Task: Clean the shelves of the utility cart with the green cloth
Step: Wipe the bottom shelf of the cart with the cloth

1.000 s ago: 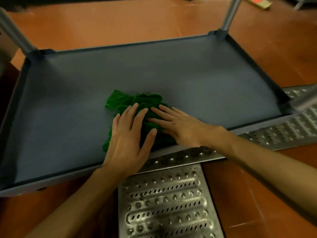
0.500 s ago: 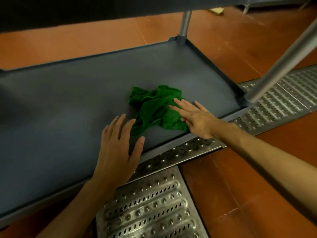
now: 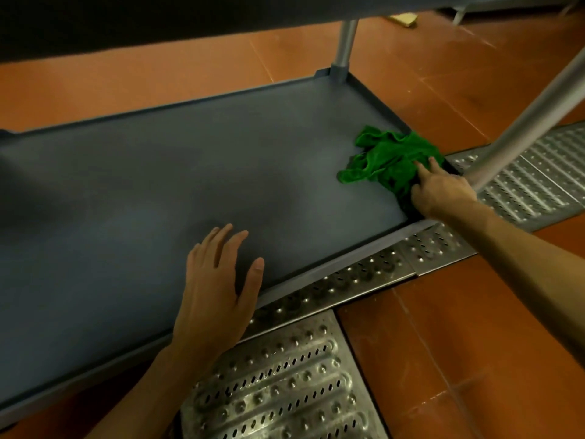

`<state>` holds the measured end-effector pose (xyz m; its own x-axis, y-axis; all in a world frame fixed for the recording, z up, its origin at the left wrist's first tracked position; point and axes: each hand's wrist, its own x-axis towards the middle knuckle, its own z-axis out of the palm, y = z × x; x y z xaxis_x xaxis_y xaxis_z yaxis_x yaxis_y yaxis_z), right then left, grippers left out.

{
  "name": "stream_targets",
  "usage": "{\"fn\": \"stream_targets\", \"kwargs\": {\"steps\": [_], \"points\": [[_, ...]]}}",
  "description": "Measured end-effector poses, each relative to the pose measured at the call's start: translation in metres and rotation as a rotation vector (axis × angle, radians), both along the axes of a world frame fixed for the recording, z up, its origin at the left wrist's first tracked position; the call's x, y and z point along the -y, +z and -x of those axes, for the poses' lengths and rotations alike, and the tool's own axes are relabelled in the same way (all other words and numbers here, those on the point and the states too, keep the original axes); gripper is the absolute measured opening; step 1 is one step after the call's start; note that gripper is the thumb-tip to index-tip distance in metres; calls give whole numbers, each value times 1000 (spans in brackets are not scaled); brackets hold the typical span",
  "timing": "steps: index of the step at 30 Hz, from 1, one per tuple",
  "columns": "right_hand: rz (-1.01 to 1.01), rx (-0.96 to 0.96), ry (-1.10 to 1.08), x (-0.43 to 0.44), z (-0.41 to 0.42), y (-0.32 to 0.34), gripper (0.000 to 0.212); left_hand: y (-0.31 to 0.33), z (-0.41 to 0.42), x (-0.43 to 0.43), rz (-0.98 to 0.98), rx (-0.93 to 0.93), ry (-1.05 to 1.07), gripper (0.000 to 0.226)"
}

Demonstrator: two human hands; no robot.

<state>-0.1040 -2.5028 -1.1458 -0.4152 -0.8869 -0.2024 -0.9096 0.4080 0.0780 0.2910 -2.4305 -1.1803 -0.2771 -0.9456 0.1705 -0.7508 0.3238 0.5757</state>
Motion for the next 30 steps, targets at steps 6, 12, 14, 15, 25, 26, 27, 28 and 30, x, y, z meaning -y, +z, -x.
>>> {"fn": "stream_targets", "kwargs": {"steps": [6, 12, 14, 15, 25, 26, 27, 28, 30], "points": [[76, 206, -96, 24, -7, -17, 66, -1, 2, 0, -15, -36, 28, 62], [141, 240, -116, 52, -18, -23, 64, 2, 7, 3, -65, -99, 119, 68], [150, 259, -105, 64, -24, -22, 66, 2, 9, 3, -62, -99, 117, 69], [148, 264, -92, 71, -29, -22, 66, 2, 9, 3, -57, -91, 106, 69], [111, 312, 138, 123, -103, -27, 85, 1, 11, 4, -47, -62, 105, 74], [113, 304, 173, 128, -113, -33, 87, 1, 11, 3, -45, -60, 104, 74], [114, 297, 208, 131, -124, -35, 89, 1, 11, 3, -43, -59, 103, 72], [109, 291, 240, 132, -136, -35, 88, 1, 11, 3, -40, -60, 102, 70], [92, 273, 304, 130, -157, -30, 78, 1, 11, 4, -27, -59, 94, 66]]}}
